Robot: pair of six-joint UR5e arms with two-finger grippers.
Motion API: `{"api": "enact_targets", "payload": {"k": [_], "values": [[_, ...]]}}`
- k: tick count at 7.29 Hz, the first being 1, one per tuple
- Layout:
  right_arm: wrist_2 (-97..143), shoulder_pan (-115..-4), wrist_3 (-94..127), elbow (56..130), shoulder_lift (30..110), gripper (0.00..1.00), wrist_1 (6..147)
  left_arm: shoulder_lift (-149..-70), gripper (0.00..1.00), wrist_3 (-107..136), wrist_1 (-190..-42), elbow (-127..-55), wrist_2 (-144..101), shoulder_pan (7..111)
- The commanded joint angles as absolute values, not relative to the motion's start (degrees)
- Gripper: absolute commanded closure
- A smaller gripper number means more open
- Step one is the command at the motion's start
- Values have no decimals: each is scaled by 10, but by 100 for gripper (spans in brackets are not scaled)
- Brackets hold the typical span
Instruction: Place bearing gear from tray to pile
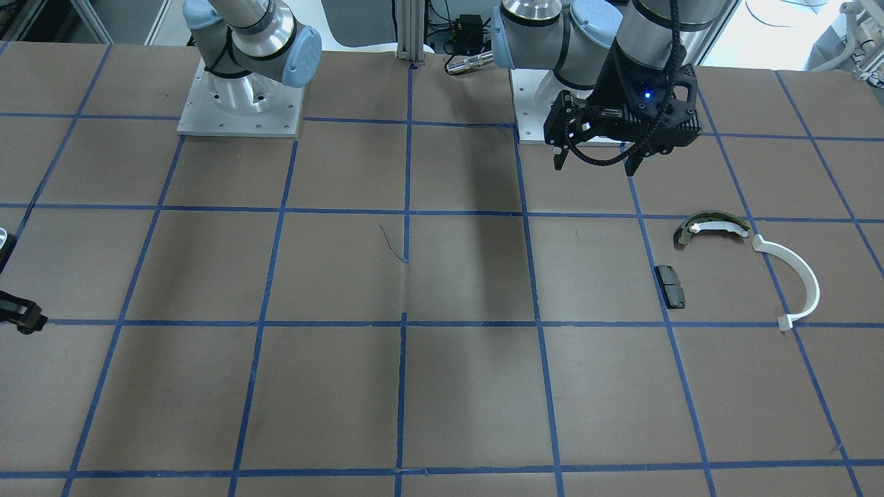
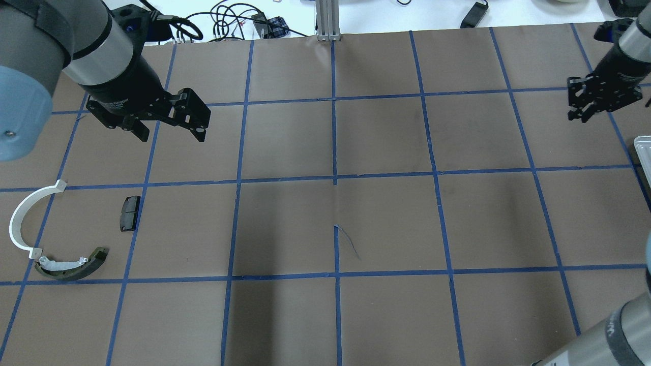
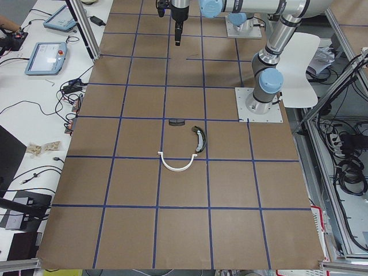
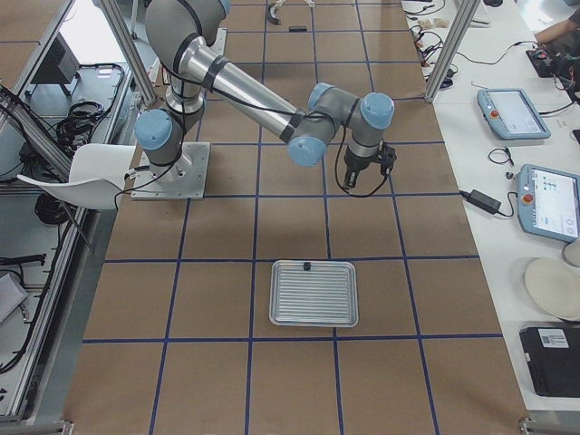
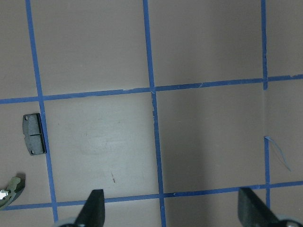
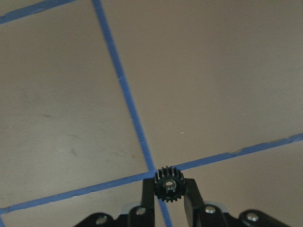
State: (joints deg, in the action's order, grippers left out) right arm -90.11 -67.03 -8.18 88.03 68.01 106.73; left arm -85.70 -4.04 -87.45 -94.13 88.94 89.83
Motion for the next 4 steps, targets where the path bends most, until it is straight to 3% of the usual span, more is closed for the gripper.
{"api": "enact_targets", "payload": {"k": [1,4], "values": [[-893,-793,63,909,695,100,1069,-857,0,-40,-875,-941,889,898],[-874,-982,285,923,689,100,1139,-857,0,-40,-875,-941,889,898]]}}
